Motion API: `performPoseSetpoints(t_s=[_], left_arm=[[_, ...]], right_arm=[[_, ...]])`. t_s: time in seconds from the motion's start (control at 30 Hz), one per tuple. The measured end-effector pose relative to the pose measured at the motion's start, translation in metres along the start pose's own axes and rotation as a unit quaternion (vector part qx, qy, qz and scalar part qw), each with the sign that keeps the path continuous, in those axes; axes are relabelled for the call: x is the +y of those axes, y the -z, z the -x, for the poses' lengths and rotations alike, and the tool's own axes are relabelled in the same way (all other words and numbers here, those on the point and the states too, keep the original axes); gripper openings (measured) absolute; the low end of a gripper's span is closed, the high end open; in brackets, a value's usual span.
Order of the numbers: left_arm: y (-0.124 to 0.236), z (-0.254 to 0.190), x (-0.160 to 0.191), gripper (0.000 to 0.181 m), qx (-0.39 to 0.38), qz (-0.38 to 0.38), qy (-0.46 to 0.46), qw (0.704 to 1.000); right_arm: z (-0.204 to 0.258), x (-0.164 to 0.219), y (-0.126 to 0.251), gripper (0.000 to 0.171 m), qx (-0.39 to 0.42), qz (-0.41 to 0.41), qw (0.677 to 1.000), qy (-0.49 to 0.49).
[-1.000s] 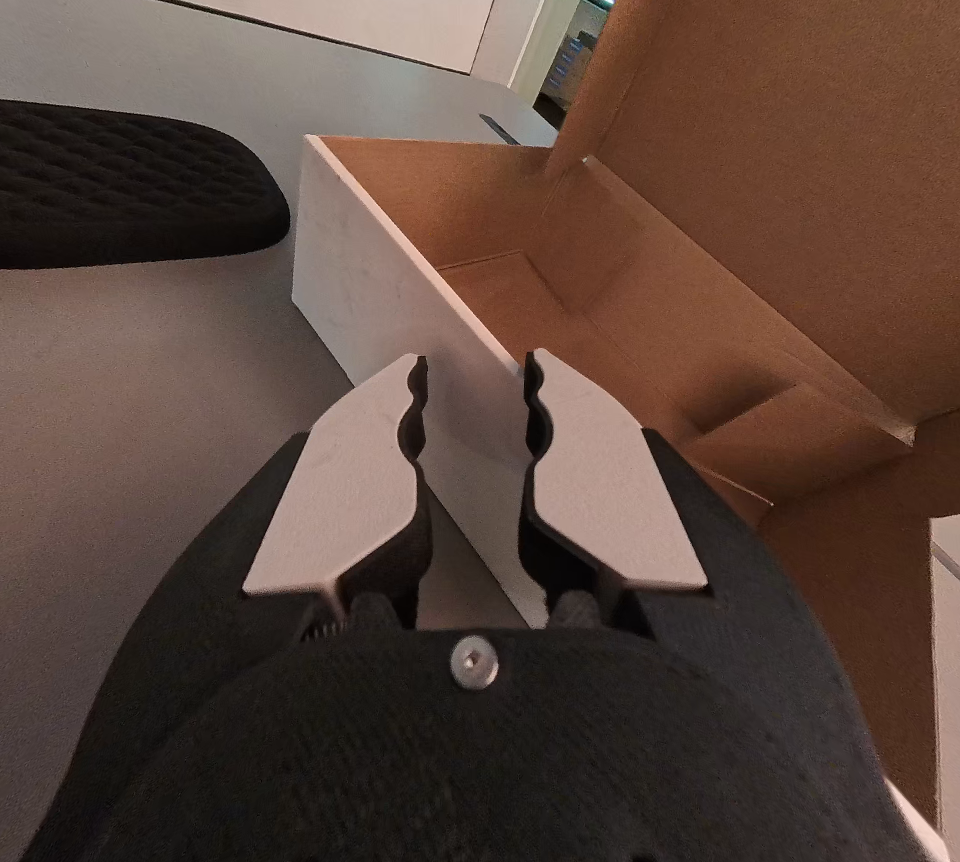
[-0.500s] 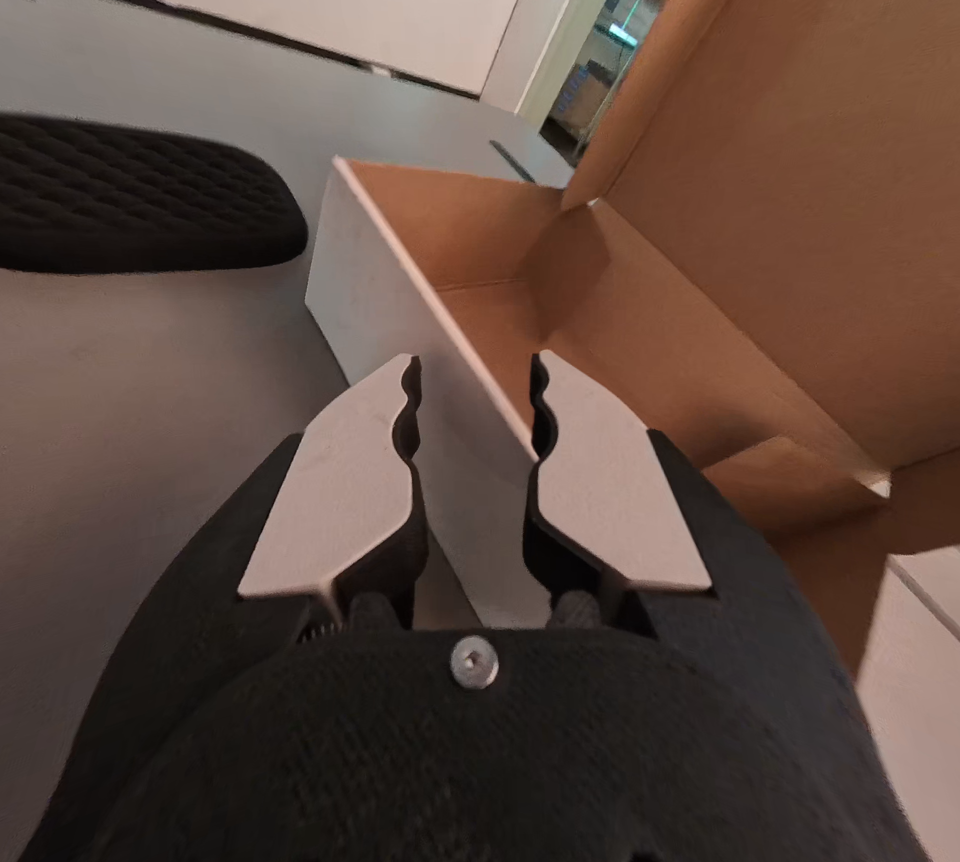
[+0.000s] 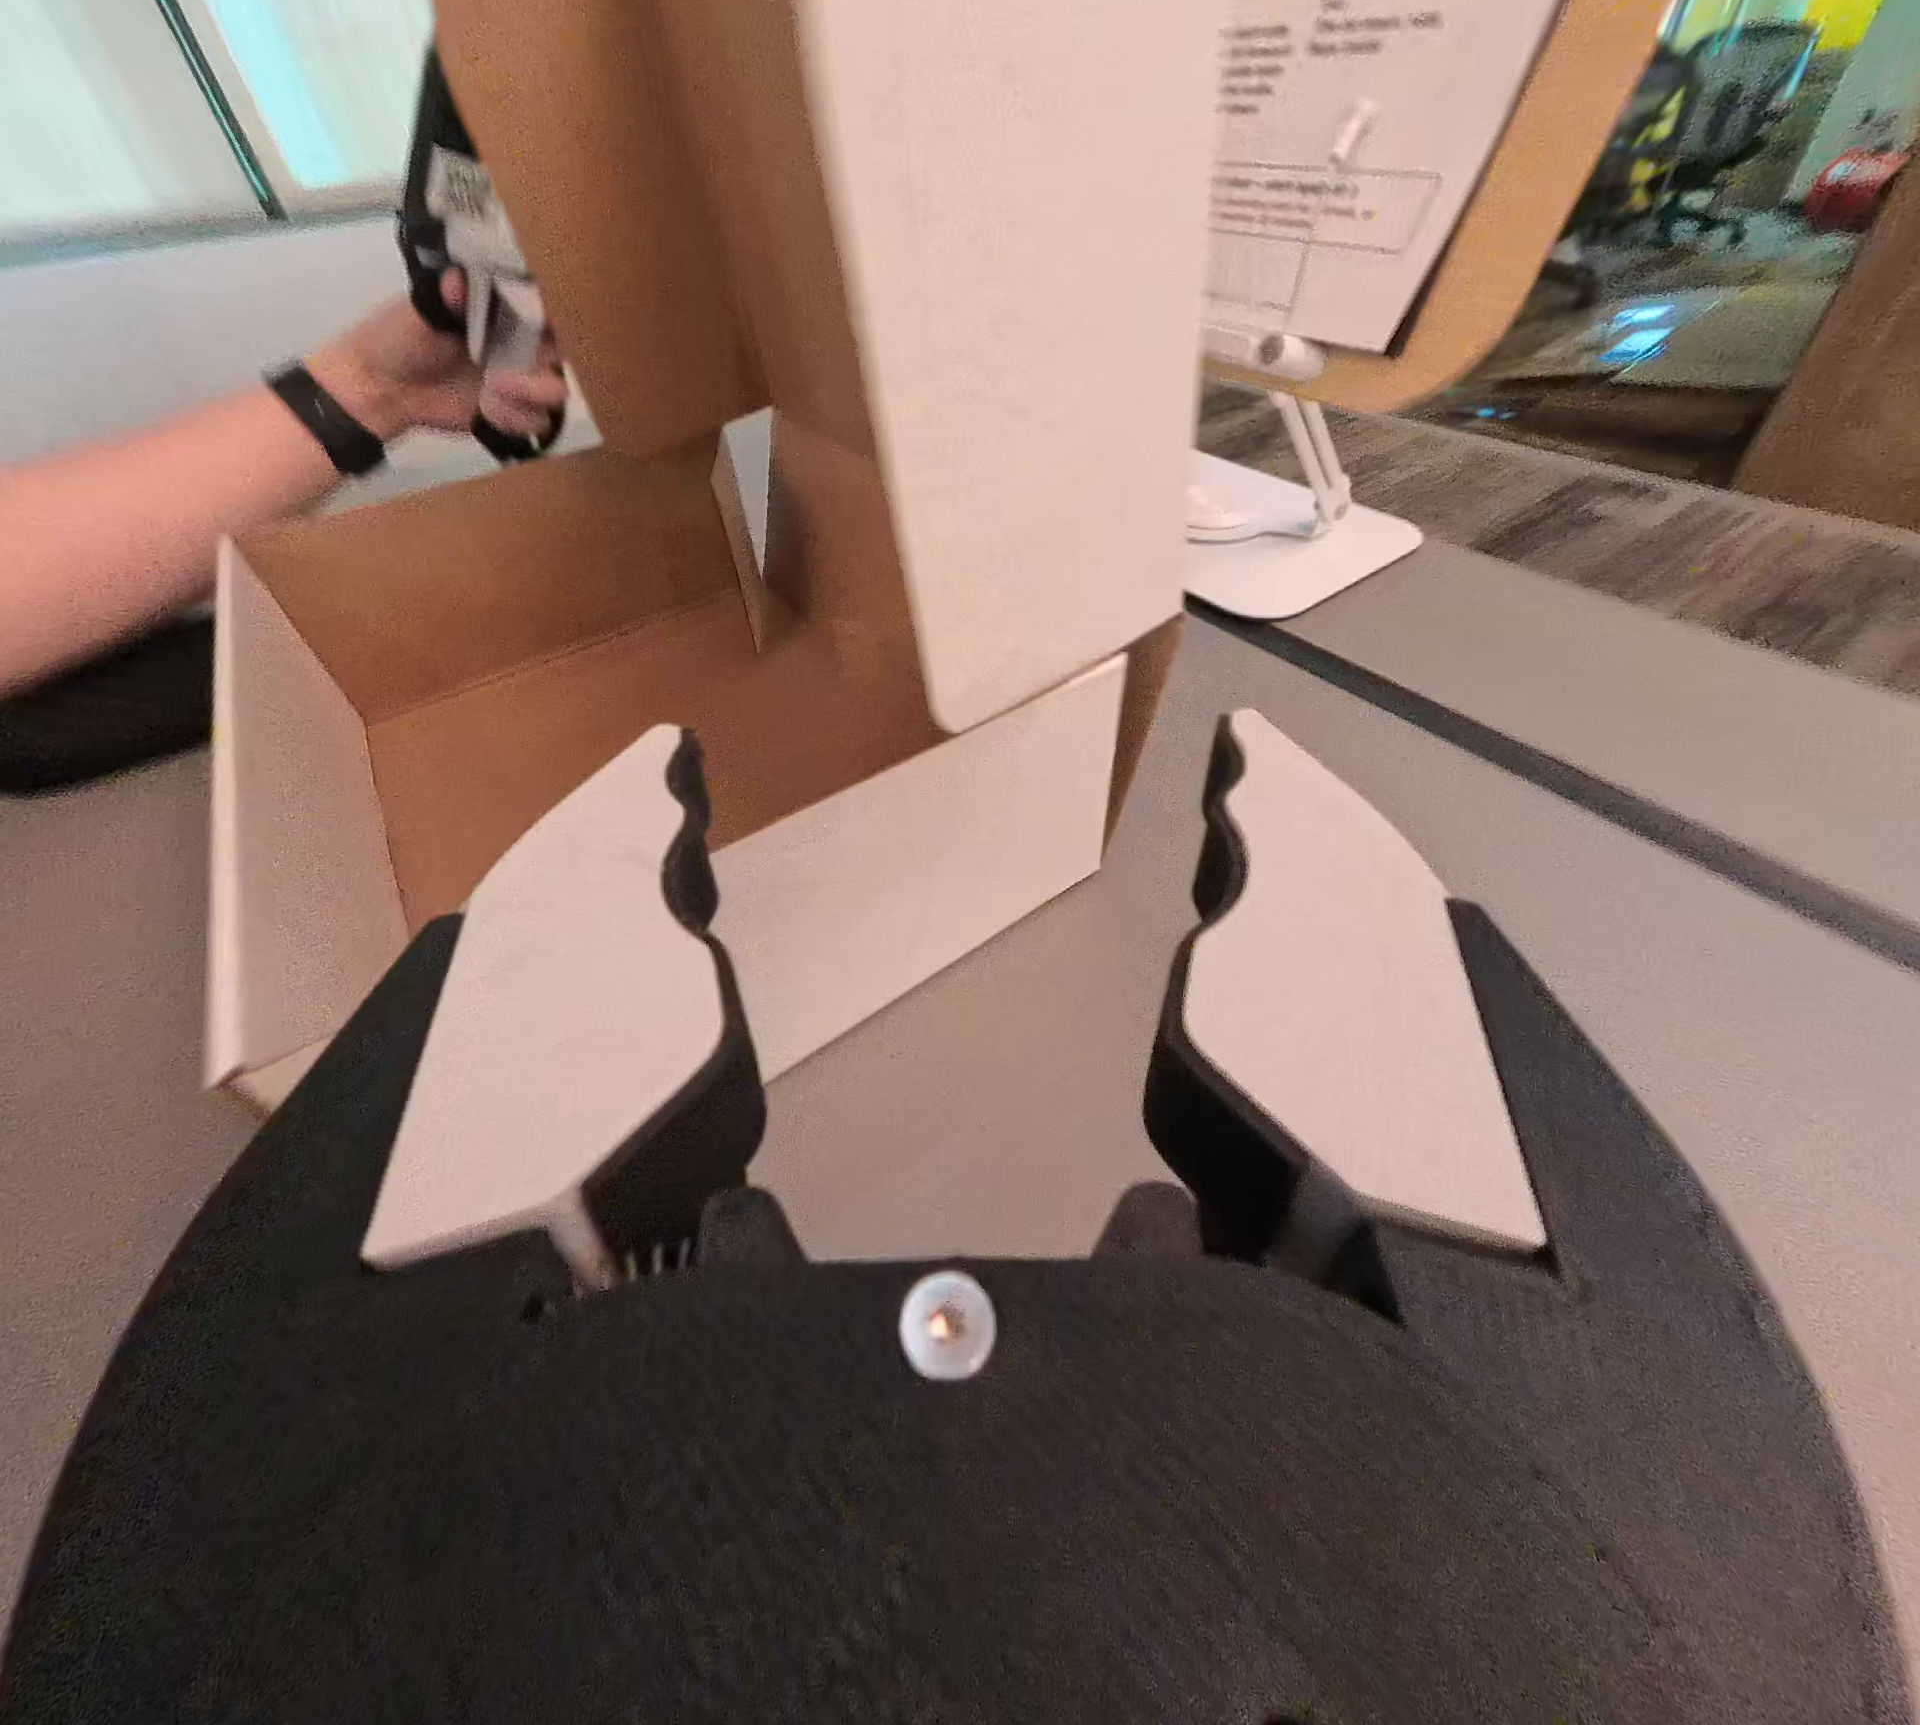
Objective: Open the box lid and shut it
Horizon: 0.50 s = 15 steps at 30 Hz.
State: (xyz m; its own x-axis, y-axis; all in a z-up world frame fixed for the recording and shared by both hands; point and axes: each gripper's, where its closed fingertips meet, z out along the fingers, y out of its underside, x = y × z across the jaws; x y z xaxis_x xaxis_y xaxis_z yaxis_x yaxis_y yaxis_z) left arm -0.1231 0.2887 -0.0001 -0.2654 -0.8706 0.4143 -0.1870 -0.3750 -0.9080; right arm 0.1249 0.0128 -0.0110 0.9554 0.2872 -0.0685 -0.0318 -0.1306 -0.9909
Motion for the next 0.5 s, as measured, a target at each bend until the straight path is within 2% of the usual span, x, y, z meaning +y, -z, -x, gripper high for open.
performPoseSetpoints(t_s=[0.1,0.23,0.33,0.4,0.5], left_arm=[[-0.015,0.01,0.013,0.104,0.019,0.022,-0.006,1.0],[-0.028,0.012,0.02,0.115,0.041,0.043,-0.019,0.998],[-0.036,0.018,0.03,0.119,0.04,0.069,-0.023,0.997],[-0.039,0.02,0.037,0.121,0.047,0.09,-0.026,0.994],[-0.04,0.019,0.039,0.121,0.068,0.09,-0.02,0.993]], right_arm=[[-0.024,0.009,-0.022,0.107,-0.031,-0.006,0.998,-0.056],[-0.021,0.017,-0.057,0.125,-0.108,0.024,0.99,-0.088],[-0.023,0.025,-0.076,0.131,-0.144,0.051,0.984,-0.095],[-0.018,0.021,-0.083,0.134,-0.178,0.037,0.977,-0.109],[-0.008,0.023,-0.09,0.14,-0.203,0.056,0.973,-0.09]])
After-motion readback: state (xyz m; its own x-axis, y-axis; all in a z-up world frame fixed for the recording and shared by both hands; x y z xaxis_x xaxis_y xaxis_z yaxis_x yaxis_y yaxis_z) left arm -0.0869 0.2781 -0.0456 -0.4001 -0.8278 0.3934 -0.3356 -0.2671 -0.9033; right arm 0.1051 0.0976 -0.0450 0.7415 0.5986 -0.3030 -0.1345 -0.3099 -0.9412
